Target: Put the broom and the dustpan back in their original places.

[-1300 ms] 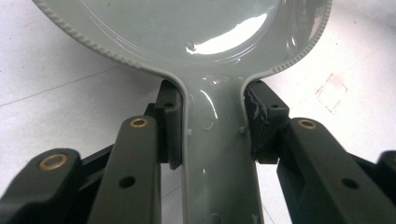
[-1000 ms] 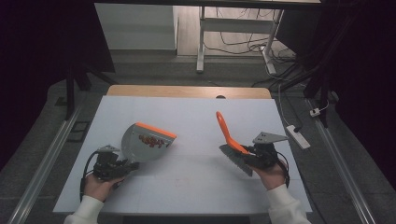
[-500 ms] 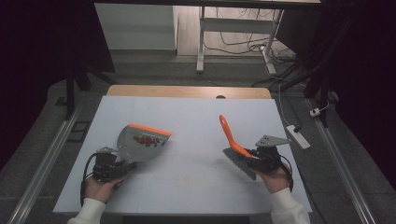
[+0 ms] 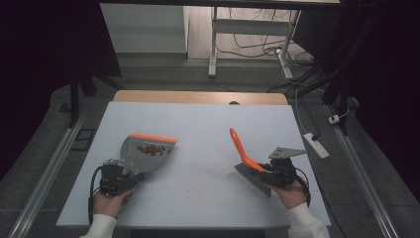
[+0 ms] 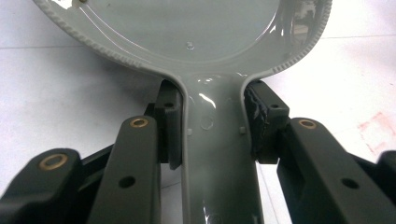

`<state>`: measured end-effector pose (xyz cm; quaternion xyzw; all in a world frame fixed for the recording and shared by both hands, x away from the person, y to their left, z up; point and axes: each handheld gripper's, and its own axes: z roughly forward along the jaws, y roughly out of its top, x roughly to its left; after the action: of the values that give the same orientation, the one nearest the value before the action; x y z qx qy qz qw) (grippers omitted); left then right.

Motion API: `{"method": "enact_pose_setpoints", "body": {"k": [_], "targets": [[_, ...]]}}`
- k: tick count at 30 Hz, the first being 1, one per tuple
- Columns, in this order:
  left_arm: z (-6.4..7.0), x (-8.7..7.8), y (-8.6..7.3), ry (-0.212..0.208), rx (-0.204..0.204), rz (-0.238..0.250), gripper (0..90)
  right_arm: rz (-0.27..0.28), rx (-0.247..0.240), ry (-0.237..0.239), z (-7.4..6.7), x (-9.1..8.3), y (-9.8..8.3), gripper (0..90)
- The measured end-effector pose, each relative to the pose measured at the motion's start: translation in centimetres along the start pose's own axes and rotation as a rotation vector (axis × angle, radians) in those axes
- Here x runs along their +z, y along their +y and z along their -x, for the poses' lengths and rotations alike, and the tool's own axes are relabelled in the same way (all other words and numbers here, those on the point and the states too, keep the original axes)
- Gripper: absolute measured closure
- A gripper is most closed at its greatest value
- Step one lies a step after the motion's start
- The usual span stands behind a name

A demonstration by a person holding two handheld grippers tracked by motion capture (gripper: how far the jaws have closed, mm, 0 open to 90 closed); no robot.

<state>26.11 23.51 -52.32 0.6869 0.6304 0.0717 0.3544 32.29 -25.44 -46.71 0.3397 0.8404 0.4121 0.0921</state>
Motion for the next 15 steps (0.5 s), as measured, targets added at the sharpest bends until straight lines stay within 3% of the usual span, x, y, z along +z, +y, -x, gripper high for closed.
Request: {"method": "enact_pose_setpoints", "body": {"k": [7, 15], "targets": [[-0.4, 0.4, 0.0, 0.026, -0.033, -0.007, 62.0, -0.034, 0.033, 0.008, 0.6, 0.6, -0.5, 70.2], [-0.7, 0.6, 0.0, 0.044, -0.053, -0.003, 61.9, -0.057, 0.042, -0.020, 1.3, 1.1, -1.0, 70.2]]}}
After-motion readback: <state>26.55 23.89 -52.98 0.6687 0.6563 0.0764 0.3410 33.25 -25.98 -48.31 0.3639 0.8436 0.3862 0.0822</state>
